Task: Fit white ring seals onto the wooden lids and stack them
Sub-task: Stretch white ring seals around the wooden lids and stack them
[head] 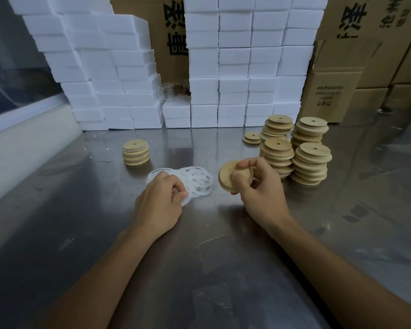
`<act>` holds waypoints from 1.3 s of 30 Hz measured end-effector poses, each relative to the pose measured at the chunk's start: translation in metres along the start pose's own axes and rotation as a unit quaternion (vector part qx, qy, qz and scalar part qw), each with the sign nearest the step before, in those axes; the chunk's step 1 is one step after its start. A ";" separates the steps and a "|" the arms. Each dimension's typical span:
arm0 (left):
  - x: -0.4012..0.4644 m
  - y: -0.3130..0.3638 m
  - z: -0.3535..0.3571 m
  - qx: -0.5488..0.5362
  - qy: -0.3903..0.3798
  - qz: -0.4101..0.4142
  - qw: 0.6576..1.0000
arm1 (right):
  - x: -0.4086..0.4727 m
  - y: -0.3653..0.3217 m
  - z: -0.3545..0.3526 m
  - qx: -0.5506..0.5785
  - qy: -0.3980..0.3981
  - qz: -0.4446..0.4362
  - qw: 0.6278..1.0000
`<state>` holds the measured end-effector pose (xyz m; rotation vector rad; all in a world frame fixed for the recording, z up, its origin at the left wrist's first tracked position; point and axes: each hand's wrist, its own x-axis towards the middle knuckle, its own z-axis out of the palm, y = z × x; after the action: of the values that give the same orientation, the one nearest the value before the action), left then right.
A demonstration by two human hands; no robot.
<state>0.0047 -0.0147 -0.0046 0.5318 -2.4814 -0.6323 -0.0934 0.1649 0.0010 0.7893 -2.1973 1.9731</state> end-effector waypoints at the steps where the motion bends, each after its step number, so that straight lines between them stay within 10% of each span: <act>1: 0.000 0.001 0.000 0.017 -0.002 0.008 1.000 | 0.000 0.000 0.000 -0.005 -0.006 -0.001 1.000; 19: 0.003 0.007 -0.010 0.034 -0.082 0.039 0.995 | 0.001 0.002 0.000 -0.054 -0.024 0.017 0.998; 30: -0.004 0.016 -0.006 0.053 0.020 0.115 0.992 | 0.001 -0.001 -0.001 -0.053 -0.026 0.012 0.998; 39: -0.015 0.056 0.007 -0.355 0.010 0.029 0.934 | -0.008 -0.014 0.000 0.006 -0.148 -0.084 0.985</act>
<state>-0.0006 0.0402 0.0139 0.1749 -2.0312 -1.3975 -0.0807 0.1665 0.0101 1.2978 -2.1799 1.8929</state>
